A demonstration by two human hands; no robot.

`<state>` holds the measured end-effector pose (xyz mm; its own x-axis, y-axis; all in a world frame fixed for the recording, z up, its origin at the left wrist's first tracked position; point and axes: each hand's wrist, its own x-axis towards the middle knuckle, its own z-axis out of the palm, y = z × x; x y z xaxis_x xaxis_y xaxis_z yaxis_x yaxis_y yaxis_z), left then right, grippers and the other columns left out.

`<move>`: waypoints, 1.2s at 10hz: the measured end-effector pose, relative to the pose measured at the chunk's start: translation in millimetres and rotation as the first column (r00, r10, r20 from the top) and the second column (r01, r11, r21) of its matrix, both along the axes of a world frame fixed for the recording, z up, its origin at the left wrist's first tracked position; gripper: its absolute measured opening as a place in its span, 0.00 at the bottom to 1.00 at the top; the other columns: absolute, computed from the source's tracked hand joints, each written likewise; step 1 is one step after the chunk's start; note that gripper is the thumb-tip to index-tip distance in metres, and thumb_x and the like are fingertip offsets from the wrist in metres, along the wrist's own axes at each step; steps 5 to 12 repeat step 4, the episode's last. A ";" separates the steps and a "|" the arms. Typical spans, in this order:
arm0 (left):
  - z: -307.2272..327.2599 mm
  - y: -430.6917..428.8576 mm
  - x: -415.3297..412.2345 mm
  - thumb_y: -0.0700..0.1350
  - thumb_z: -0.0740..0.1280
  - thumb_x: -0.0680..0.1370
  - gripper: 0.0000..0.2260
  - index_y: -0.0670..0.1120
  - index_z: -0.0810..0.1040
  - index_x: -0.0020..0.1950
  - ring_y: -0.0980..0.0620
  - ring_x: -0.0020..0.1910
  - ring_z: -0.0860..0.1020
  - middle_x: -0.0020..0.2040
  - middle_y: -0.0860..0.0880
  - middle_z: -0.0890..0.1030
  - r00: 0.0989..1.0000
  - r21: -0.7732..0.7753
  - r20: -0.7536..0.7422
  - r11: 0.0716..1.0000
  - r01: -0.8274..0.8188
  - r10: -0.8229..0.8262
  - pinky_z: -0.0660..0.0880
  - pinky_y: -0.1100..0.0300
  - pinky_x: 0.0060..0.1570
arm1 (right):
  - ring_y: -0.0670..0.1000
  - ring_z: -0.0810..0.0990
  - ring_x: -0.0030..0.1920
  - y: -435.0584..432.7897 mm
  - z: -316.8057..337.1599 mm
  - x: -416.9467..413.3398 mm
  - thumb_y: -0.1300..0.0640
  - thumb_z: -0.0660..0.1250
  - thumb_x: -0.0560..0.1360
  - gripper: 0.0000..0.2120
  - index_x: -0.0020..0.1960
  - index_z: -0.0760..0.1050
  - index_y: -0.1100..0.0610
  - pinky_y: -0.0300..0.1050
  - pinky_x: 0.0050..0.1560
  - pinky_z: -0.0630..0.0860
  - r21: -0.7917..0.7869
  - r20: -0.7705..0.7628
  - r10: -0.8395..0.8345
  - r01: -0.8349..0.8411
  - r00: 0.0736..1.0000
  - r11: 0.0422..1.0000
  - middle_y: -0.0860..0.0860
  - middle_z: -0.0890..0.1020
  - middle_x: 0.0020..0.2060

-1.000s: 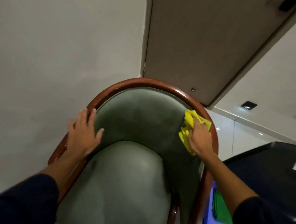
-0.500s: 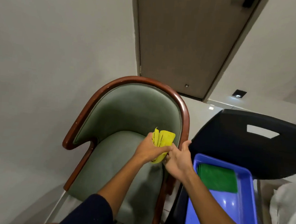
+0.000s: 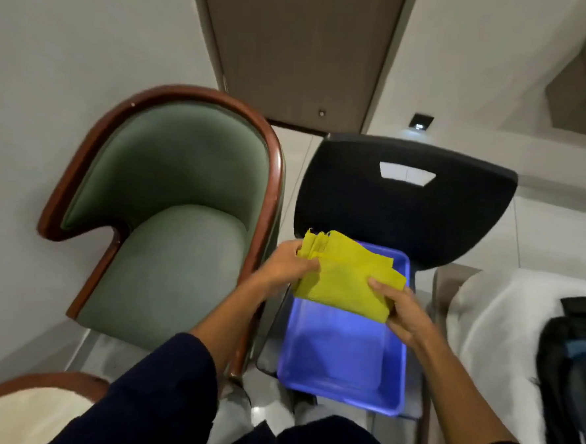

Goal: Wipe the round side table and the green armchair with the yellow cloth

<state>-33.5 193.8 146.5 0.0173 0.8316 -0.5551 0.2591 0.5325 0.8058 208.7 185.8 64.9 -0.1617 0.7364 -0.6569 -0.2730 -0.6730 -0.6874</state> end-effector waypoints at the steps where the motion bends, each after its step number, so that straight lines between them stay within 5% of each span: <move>1: -63.5 -27.9 43.5 0.37 0.71 0.74 0.19 0.40 0.77 0.65 0.42 0.56 0.81 0.58 0.39 0.83 0.969 -0.081 -0.236 0.995 0.051 -0.069 0.77 0.52 0.58 | 0.59 0.83 0.50 -32.9 -47.7 36.5 0.65 0.72 0.71 0.20 0.63 0.76 0.63 0.50 0.47 0.82 -0.164 0.409 0.130 -0.068 0.903 0.984 0.62 0.81 0.59; 2: -96.1 -50.7 61.0 0.40 0.69 0.75 0.24 0.44 0.71 0.71 0.40 0.62 0.79 0.64 0.39 0.80 0.945 -0.182 -0.282 0.976 0.118 -0.167 0.74 0.51 0.61 | 0.58 0.81 0.49 -60.2 -78.6 46.5 0.66 0.73 0.71 0.19 0.62 0.77 0.64 0.48 0.44 0.80 -0.259 0.524 0.231 -0.105 0.820 0.960 0.63 0.81 0.58; 3: -120.9 -82.9 55.9 0.43 0.66 0.78 0.30 0.45 0.59 0.78 0.38 0.69 0.73 0.71 0.37 0.73 0.870 -0.232 -0.377 0.941 0.244 -0.319 0.71 0.48 0.67 | 0.63 0.81 0.55 -82.2 -97.8 54.5 0.65 0.73 0.71 0.23 0.65 0.73 0.66 0.54 0.55 0.78 -0.320 0.678 0.389 -0.226 0.623 0.920 0.64 0.81 0.57; 4: -125.6 -102.4 30.2 0.44 0.65 0.78 0.28 0.45 0.61 0.78 0.39 0.70 0.71 0.73 0.40 0.71 0.826 -0.089 -0.498 0.963 0.255 -0.265 0.69 0.47 0.68 | 0.62 0.81 0.48 -84.1 -95.0 53.7 0.67 0.71 0.72 0.23 0.65 0.70 0.66 0.52 0.49 0.76 -0.297 0.792 0.378 -0.240 0.479 0.924 0.65 0.81 0.50; 12: -125.6 -102.4 30.2 0.44 0.65 0.78 0.28 0.45 0.61 0.78 0.39 0.70 0.71 0.73 0.40 0.71 0.826 -0.089 -0.498 0.963 0.255 -0.265 0.69 0.47 0.68 | 0.62 0.81 0.48 -84.1 -95.0 53.7 0.67 0.71 0.72 0.23 0.65 0.70 0.66 0.52 0.49 0.76 -0.297 0.792 0.378 -0.240 0.479 0.924 0.65 0.81 0.50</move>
